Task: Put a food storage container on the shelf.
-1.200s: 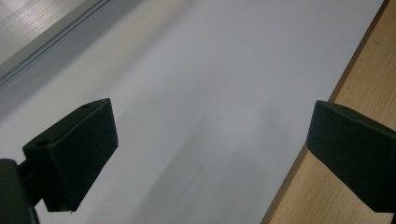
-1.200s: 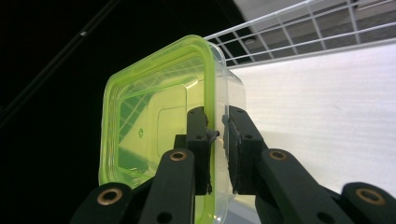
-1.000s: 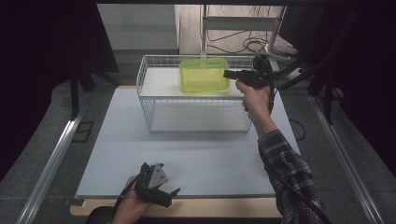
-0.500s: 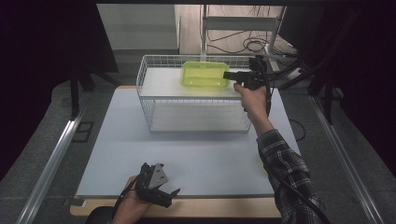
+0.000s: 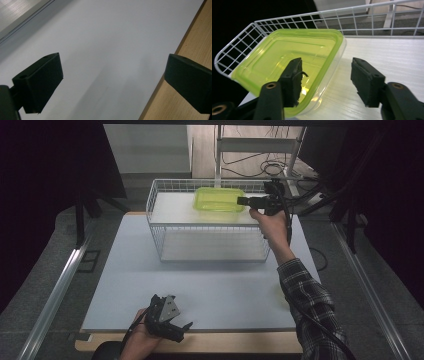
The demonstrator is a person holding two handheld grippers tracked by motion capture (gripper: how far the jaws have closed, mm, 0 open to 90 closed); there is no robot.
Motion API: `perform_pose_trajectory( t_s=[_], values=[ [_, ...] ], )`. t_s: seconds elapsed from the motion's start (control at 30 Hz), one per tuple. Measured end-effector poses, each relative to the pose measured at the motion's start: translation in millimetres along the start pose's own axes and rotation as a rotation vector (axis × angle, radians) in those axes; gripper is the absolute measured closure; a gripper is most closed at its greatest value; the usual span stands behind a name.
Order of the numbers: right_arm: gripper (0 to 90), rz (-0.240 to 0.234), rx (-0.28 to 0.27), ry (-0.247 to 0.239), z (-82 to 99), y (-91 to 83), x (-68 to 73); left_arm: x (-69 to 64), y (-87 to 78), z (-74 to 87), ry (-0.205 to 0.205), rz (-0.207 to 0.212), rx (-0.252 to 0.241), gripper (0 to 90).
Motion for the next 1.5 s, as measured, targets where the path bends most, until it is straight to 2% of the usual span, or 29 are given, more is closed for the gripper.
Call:
perform_pose_trajectory(
  t_s=[0.2,0.33,0.5,0.8,1.0,1.2,1.5],
  values=[
    [30.4,-0.02,0.003,-0.084,5.2,-11.5,7.4,2.4,-2.2,-1.7,-0.045,0.023,-0.037,2.1],
    [26.9,-0.032,-0.007,-0.123,10.1,-17.9,11.5,3.3,-3.5,-2.6,-0.074,0.04,-0.054,1.9],
    [24.6,-0.049,-0.028,-0.173,16.5,-26.3,14.2,4.0,-4.8,-3.8,-0.092,0.046,-0.075,1.6],
    [21.0,-0.083,-0.026,-0.241,36.3,-39.6,19.8,5.0,-4.9,-4.3,-0.093,0.04,-0.09,2.3],
    [15.7,-0.098,-0.01,-0.321,55.3,-46.8,25.2,5.9,-5.0,-4.6,-0.082,0.027,-0.094,2.7],
    [15.0,-0.119,0.027,-0.393,76.5,-51.5,26.1,7.3,-5.5,-4.2,-0.071,0.024,-0.096,3.1],
    [11.6,-0.123,0.035,-0.415,100.6,-60.4,16.9,7.8,-6.2,-4.2,-0.083,0.026,-0.097,3.2]
  ],
)
Point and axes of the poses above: each handheld gripper's, and its own axes: y roughly forward along the jaws, z roughly out of its underside, x roughly to its left, the point moved 7 cm from there along y, roughly forward along the jaws, and after that the axes turned 7 degrees about y, right-handed, at the moved point
